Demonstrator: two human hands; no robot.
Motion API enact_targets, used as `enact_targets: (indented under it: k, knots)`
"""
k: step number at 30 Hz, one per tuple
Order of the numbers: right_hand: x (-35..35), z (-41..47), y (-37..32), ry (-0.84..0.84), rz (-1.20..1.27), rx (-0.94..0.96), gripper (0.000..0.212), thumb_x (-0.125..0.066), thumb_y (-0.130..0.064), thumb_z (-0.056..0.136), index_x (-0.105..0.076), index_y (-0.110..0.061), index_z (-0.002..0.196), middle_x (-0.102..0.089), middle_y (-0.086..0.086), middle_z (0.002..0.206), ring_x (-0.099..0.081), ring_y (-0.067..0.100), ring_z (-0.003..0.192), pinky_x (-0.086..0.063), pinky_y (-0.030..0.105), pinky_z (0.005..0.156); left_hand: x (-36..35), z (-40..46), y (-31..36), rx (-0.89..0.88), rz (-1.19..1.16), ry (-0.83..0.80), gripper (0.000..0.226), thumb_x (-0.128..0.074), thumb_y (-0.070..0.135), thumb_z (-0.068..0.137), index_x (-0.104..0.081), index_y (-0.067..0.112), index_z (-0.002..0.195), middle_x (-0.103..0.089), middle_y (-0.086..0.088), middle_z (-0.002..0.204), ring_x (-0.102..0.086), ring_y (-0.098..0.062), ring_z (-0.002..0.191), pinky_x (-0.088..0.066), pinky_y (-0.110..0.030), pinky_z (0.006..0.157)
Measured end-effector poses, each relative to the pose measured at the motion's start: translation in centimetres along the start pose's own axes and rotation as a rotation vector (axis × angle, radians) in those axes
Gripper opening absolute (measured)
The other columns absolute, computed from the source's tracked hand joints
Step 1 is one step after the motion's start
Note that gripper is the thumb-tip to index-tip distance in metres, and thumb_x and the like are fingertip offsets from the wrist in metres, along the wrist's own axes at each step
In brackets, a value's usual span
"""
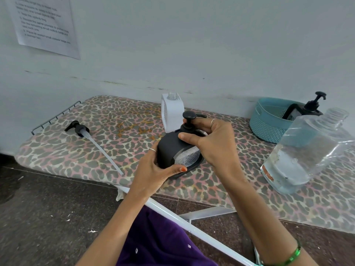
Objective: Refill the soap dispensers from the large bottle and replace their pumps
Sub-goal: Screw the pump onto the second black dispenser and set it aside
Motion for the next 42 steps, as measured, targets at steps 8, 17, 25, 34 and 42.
enact_targets:
  k: [8, 17, 25, 34, 42]
  knots:
    - [0.7, 1.0, 0.3, -0.266, 0.052, 0.016, 0.034, -0.078, -0.007, 0.076, -0.070, -0.020, 0.106, -0.071, -0.008, 0.106, -0.064, 0.003, 0.105, -0.046, 0.027, 0.102, -0.1, -0.1, 0.4, 0.018, 0.027, 0.012, 0.055, -0.082, 0.033, 0.066, -0.057, 0.032, 0.115, -0.071, 0.009, 0.108, -0.067, -0.006, 0.102, -0.056, -0.029, 0.086]
    - [1.7, 2.1, 0.5, -0.581, -0.144, 0.004, 0.047, -0.074, -0.016, 0.081, -0.060, -0.021, 0.126, -0.058, -0.010, 0.131, -0.050, 0.001, 0.125, -0.035, 0.026, 0.109, -0.2, 0.0, 0.4, 0.046, -0.016, 0.010, 0.054, -0.080, 0.011, 0.073, -0.057, 0.020, 0.121, -0.070, 0.005, 0.109, -0.068, -0.005, 0.098, -0.054, -0.018, 0.075]
    - [1.7, 3.2, -0.6, -0.722, -0.637, 0.036, 0.070, -0.078, -0.020, 0.078, -0.045, -0.019, 0.139, -0.051, -0.004, 0.139, -0.047, 0.007, 0.122, -0.032, 0.020, 0.098, 0.0, -0.2, 0.5, 0.029, 0.013, 0.033, 0.051, -0.081, 0.012, 0.073, -0.058, 0.023, 0.117, -0.071, 0.004, 0.108, -0.068, -0.009, 0.098, -0.056, -0.023, 0.079]
    - [2.6, 2.9, -3.6, -0.631, -0.791, 0.138, 0.066, -0.082, -0.025, 0.073, -0.055, -0.015, 0.132, -0.062, 0.000, 0.127, -0.053, 0.006, 0.104, -0.036, 0.011, 0.080, -0.2, 0.2, 0.4, 0.121, 0.000, -0.018, 0.062, -0.082, 0.030, 0.062, -0.055, 0.028, 0.118, -0.069, 0.006, 0.112, -0.067, -0.007, 0.103, -0.056, -0.024, 0.085]
    - [7.8, 5.3, -9.2, -0.361, -0.854, 0.205, 0.062, -0.085, -0.035, 0.064, -0.065, -0.019, 0.120, -0.068, -0.002, 0.108, -0.060, 0.010, 0.090, -0.039, 0.010, 0.070, -2.1, 1.4, 0.7, 0.196, 0.628, -0.214, 0.080, -0.077, 0.052, 0.070, -0.045, 0.020, 0.137, -0.051, 0.002, 0.139, -0.049, -0.013, 0.127, -0.035, -0.028, 0.104]
Point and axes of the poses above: each hand's wrist, its own z-axis towards the middle knuckle, its own x-axis out of the back of the hand, y = z × x, the point moved 4 cm from there along z, towards the middle knuckle
